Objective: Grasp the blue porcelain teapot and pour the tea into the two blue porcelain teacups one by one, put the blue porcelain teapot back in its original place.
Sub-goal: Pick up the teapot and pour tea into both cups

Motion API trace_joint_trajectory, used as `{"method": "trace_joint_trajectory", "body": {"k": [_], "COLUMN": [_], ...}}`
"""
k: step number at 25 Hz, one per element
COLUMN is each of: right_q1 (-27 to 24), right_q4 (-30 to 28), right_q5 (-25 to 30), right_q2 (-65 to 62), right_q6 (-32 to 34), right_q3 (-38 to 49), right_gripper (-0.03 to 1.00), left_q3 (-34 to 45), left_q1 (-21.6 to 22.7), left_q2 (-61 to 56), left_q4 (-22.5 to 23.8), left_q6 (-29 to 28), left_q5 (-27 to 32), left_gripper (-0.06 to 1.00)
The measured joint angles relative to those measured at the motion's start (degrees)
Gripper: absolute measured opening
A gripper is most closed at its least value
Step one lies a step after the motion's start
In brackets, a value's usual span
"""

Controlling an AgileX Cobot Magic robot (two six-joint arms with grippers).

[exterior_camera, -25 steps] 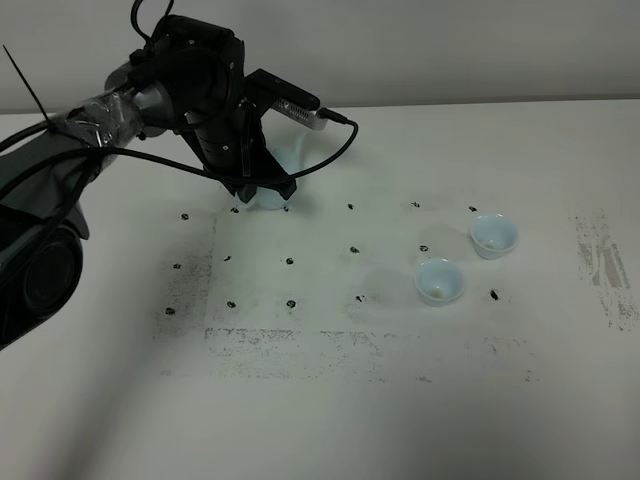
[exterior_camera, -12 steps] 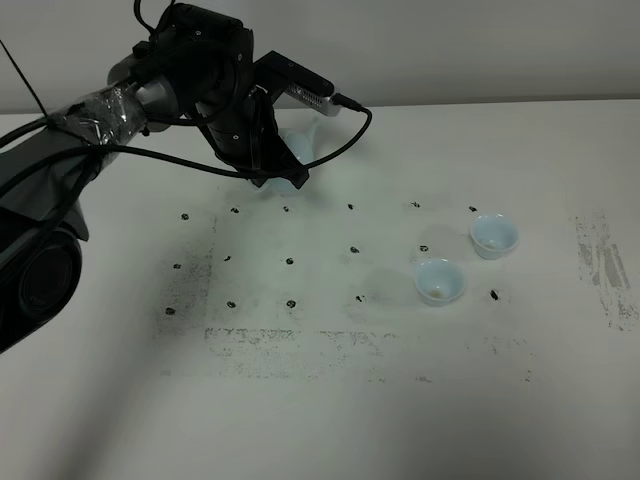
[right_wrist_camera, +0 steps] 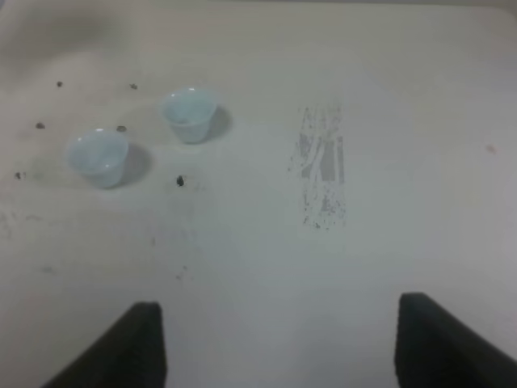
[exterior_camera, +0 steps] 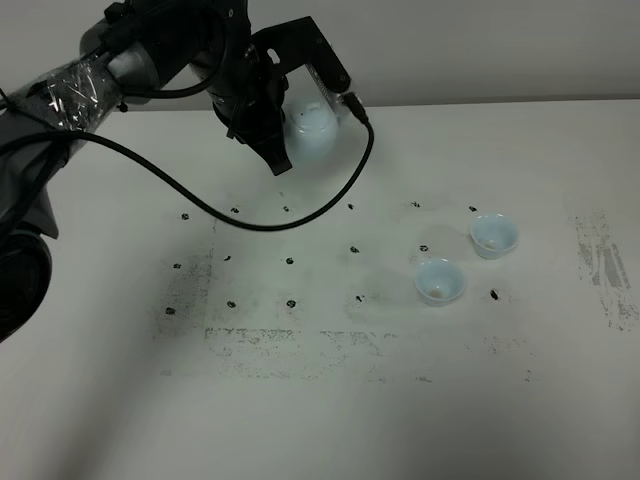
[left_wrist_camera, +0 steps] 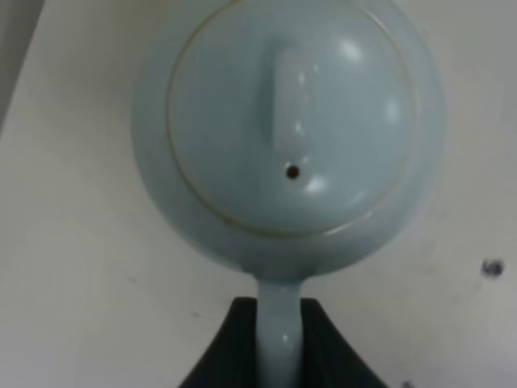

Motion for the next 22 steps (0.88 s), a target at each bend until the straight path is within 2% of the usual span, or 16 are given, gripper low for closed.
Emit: {"method": "trace_joint_trajectory", "body": {"k": [2, 4, 9, 17, 22], "right_q1": [0.0, 0.0, 0.0, 0.0, 0.0], "right_q4": [0.0, 0.0, 0.0, 0.0, 0.1], "right_q5": [0.0, 0.0, 0.0, 0.0, 0.0], "right_q2": [0.0, 0.0, 0.0, 0.0, 0.0], "right_q6": [0.0, 0.0, 0.0, 0.0, 0.0], "right_q3": [0.0, 0.0, 0.0, 0.0, 0.0], "right_gripper": [0.57, 0.57, 0.57, 0.57, 0.57], "left_q3": [0.0, 0.0, 0.0, 0.0, 0.0], "left_q1": [-0.1, -0.3, -2.3, -4.0, -5.8], "left_q2": [0.0, 0.0, 0.0, 0.5, 2.8], "left_q4": [-0.4, -2.2, -7.8, -8.4, -8.3], "left_q6": [8.5, 14.4, 25.3, 31.1, 34.4], "left_q5": [-0.1, -1.6, -6.8, -15.3, -17.7], "left_gripper": [0.06, 0.06, 0.06, 0.06, 0.06]}}
